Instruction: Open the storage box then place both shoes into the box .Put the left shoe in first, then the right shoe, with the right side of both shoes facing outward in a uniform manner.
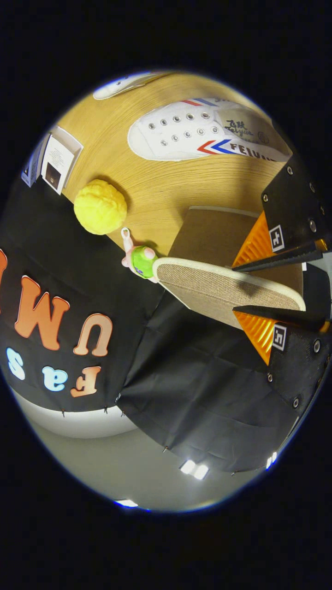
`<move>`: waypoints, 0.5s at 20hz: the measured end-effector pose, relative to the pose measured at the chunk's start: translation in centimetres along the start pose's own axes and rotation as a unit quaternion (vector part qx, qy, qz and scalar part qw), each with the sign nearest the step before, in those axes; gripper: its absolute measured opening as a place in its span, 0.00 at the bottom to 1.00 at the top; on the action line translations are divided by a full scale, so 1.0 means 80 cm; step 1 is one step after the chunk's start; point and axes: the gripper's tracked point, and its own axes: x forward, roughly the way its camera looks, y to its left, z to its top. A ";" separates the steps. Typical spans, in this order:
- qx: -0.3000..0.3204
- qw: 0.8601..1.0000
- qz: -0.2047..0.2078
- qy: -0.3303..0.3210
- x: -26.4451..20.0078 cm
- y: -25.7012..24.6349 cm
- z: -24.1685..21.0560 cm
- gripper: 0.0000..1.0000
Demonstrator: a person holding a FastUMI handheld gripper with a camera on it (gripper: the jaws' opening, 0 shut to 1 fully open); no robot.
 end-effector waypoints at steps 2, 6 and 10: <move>0.017 1.000 0.002 0.004 0.004 0.002 -0.006 0.43; 0.020 0.999 0.038 -0.016 -0.002 0.031 0.007 0.12; 0.005 0.999 0.051 -0.018 -0.001 0.052 0.009 0.04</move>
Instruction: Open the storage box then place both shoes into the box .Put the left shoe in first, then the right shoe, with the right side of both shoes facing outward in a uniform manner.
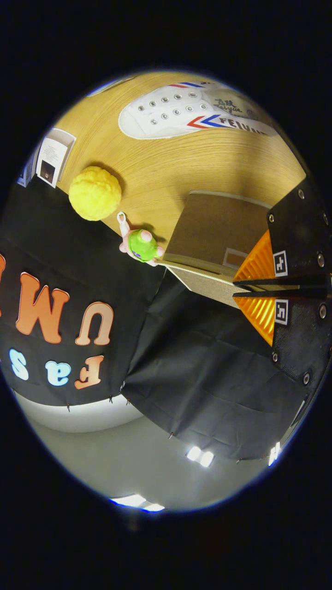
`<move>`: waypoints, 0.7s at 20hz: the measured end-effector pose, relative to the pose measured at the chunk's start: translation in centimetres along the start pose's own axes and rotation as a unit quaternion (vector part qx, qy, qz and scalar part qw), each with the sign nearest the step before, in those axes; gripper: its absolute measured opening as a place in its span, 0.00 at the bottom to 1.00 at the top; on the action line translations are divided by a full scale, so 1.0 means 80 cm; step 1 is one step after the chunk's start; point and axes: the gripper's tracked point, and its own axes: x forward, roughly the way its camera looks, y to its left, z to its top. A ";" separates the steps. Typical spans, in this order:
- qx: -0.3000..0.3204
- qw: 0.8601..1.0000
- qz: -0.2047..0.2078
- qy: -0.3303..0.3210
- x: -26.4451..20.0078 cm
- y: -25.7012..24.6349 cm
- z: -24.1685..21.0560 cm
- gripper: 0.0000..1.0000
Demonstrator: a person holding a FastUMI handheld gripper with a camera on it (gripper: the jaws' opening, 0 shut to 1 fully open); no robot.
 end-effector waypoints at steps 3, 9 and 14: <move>-0.004 0.999 -0.027 0.025 0.006 -0.016 -0.013 0.04; 0.029 0.999 -0.008 0.023 0.025 -0.019 -0.028 0.26; 0.034 0.997 0.070 -0.006 0.024 0.027 -0.017 0.39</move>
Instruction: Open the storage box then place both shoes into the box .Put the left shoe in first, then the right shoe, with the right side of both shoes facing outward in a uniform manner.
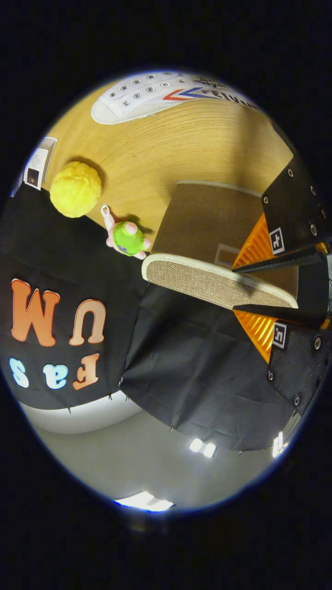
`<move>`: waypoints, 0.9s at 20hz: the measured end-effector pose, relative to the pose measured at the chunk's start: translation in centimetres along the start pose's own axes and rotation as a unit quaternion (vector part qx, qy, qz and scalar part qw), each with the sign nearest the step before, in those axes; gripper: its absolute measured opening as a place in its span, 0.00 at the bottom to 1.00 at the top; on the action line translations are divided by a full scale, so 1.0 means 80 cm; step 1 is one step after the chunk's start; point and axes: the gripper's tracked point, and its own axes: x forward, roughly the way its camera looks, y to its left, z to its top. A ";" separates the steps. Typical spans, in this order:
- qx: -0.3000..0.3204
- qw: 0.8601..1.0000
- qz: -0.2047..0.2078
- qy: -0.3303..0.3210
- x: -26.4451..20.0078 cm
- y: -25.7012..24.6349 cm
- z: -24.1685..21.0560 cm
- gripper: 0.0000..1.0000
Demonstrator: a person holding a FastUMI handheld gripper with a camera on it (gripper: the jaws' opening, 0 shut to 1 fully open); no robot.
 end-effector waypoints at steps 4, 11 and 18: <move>-0.021 1.000 0.002 0.006 0.019 0.022 -0.003 0.35; -0.070 0.996 -0.034 0.035 0.094 0.087 -0.018 0.23; -0.123 0.990 -0.066 0.034 0.182 0.151 -0.044 0.23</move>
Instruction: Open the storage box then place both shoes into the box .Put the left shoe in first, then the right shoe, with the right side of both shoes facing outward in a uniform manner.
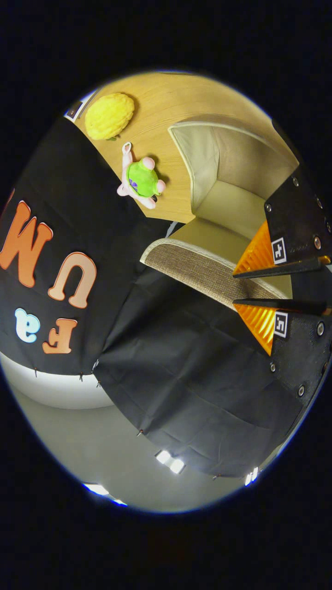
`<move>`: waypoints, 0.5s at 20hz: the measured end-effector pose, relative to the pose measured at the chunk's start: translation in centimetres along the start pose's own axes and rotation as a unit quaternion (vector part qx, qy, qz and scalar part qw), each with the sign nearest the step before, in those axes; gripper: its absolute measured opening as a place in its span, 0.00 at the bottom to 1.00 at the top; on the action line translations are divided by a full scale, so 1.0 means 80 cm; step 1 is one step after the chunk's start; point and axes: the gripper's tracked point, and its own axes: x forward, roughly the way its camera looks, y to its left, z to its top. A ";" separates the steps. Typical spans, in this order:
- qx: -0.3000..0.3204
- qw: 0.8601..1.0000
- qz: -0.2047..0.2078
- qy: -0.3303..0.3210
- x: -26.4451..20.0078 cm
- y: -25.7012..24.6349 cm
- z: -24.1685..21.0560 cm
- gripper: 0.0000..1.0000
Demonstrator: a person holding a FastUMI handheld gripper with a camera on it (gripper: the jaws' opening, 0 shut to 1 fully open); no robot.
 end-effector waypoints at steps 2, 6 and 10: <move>-0.014 1.000 -0.012 0.018 0.028 0.016 -0.017 0.23; -0.027 0.993 -0.031 0.111 0.048 0.012 -0.081 0.56; -0.075 0.989 -0.070 0.106 0.015 -0.017 -0.079 0.79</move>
